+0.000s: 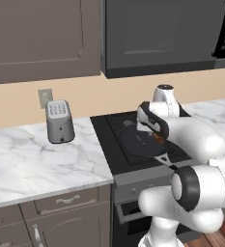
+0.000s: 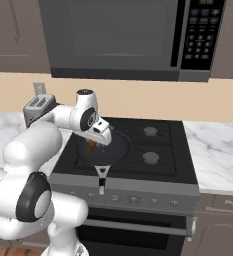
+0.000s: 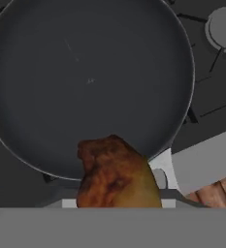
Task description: Take the chicken drumsticks from the pan and place one on each plate on the dining counter.
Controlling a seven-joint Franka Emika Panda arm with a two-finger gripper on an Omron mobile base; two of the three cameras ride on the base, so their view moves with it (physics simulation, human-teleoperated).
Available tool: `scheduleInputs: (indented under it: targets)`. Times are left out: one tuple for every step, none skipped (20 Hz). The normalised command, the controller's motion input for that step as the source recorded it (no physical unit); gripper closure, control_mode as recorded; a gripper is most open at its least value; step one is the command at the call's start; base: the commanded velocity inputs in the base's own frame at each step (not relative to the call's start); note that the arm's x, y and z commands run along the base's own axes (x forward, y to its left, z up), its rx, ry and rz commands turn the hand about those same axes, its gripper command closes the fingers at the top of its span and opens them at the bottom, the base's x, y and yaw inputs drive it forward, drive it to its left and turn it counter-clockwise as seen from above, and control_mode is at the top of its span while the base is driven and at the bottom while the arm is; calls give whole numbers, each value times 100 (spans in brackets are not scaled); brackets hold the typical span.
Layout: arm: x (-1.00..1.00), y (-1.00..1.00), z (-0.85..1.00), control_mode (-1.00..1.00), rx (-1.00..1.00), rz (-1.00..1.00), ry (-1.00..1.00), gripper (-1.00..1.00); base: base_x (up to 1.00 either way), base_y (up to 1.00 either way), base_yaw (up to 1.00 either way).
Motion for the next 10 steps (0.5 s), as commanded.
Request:
scheduleInputs:
  targets:
    - [-46,43,51,-100,-11,8,13,100,0,0,0]
    - [-50,38,41,-100,-9,9,7,100,0,0,0]
    - [-54,34,28,-100,-8,9,3,100,0,0,0]
    - [-59,34,17,-100,-4,8,0,100,0,0,0]
    - [-64,36,13,-100,-2,6,0,100,0,0,0]
    - [-62,38,10,-100,-5,5,0,100,0,0,0]
    - [-63,38,9,-100,-5,5,0,100,0,0,0]
    - [-58,23,7,-100,-3,8,0,100,0,0,0]
    - [-54,17,4,-100,-2,11,0,100,0,0,0]
    - [-49,10,0,-100,0,17,0,100,0,0,0]
